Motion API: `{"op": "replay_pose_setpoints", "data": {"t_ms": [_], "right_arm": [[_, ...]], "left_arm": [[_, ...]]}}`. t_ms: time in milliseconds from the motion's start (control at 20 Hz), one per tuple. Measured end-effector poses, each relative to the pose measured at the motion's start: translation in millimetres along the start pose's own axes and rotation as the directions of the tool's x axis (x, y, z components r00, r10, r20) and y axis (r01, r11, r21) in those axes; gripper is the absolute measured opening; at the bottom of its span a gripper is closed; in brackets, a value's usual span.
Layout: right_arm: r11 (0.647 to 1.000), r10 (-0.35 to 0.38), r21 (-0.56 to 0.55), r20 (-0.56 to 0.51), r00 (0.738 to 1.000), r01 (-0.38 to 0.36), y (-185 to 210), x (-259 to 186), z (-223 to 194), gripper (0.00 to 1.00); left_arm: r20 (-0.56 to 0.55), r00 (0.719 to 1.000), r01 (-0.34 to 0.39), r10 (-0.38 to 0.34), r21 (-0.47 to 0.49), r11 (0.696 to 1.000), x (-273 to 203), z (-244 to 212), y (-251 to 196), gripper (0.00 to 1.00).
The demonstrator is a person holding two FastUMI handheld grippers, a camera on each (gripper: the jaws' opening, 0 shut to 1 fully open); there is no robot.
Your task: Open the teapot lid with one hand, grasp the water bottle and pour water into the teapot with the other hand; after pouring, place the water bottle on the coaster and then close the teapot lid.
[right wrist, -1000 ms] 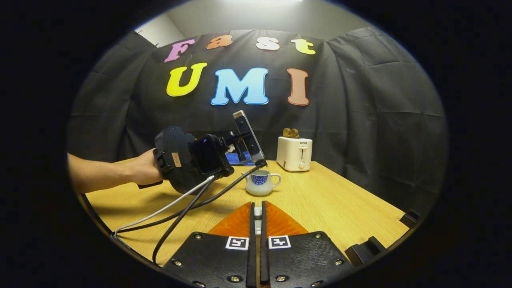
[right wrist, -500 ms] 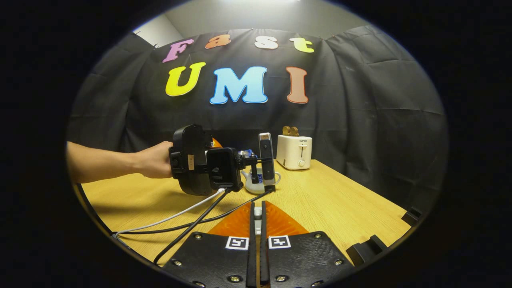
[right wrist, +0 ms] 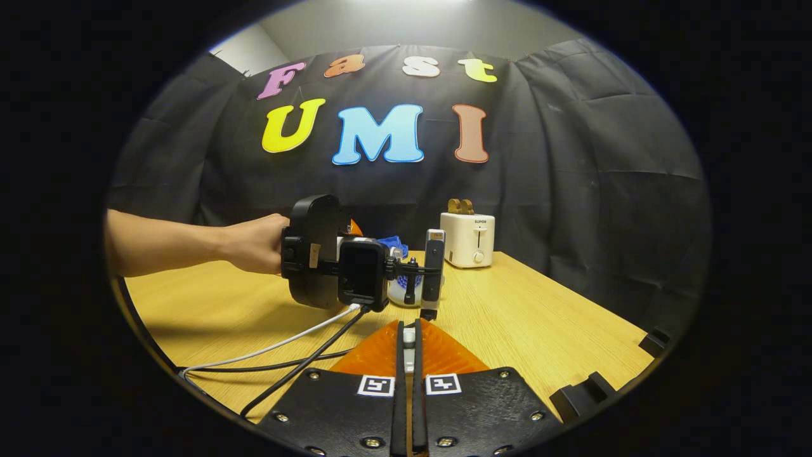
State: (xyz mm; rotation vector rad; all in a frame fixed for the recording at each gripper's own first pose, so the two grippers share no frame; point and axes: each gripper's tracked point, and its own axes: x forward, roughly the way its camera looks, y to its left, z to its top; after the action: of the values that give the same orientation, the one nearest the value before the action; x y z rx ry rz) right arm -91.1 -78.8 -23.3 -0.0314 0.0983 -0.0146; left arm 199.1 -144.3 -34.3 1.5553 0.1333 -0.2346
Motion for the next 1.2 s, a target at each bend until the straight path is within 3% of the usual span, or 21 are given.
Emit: {"op": "replay_pose_setpoints", "data": {"t_ms": [600,1200], "right_arm": [[1.0,-0.006,-0.008,0.001,1.0,0.006,-4,-1,-1,0.04],[1.0,-0.006,0.002,-0.012,1.0,0.006,-7,-3,-5,0.04]], "left_arm": [[-0.017,1.0,-0.021,0.024,0.176,0.984,-3,3,19,0.87],[-0.031,1.0,0.006,0.004,0.303,0.953,-9,10,27,0.87]]}}
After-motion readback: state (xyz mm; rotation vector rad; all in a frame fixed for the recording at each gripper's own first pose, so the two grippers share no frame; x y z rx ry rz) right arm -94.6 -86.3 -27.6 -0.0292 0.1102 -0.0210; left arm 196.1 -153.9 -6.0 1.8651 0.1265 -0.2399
